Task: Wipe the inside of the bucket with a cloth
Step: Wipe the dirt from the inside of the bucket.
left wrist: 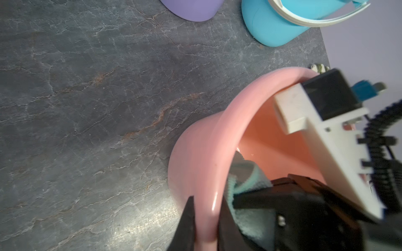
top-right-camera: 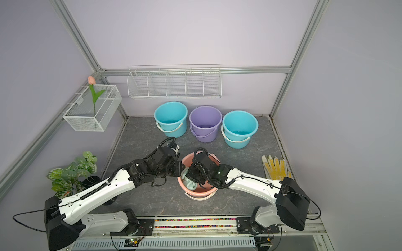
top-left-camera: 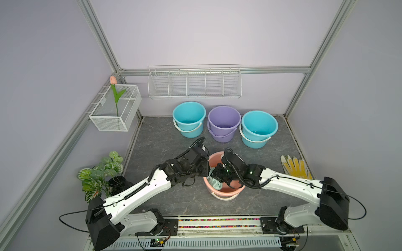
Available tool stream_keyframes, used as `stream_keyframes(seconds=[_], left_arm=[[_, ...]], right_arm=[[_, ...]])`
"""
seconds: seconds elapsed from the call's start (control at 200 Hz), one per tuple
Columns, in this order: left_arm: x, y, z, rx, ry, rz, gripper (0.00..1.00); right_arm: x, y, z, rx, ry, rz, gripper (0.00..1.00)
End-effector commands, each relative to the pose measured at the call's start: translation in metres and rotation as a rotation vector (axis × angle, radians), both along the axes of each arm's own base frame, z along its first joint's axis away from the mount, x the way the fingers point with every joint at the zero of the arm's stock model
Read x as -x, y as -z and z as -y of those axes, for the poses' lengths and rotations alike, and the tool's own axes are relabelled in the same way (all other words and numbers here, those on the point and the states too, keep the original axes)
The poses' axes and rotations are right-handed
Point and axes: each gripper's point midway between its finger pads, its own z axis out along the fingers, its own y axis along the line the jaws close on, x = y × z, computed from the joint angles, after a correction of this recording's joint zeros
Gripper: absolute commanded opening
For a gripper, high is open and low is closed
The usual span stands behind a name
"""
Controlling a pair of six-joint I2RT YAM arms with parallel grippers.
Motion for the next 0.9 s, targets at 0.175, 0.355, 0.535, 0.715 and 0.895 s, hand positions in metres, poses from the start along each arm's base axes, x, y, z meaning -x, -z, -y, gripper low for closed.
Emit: stream_keyframes(seconds=[0.175,0.355,0.535,0.715,0.895], left_arm=[[0.009,-0.022,0.013,0.048,0.097,0.043,0.0],[0.009,-0.019,0.013,0.042,0.097,0.038,0.0],[0.009,-0.017,0.013,0.04,0.096,0.035,0.0],[0.009,-0.017,0.014,0.04,0.099,0.033,0.0],[0.01,-0.016,0.015,0.039,0.106,0.028,0.0]], right_arm=[[-0.024,0.083,0.031,0.276,0.112,-0.008,0.07],[-0.022,0.116,0.04,0.405,0.065,0.011,0.07],[-0.023,0.1,0.041,0.41,0.025,0.065,0.07],[-0.021,0.047,0.033,0.368,-0.123,0.235,0.07],[-0.018,-0.006,0.025,0.323,-0.308,0.444,0.08]])
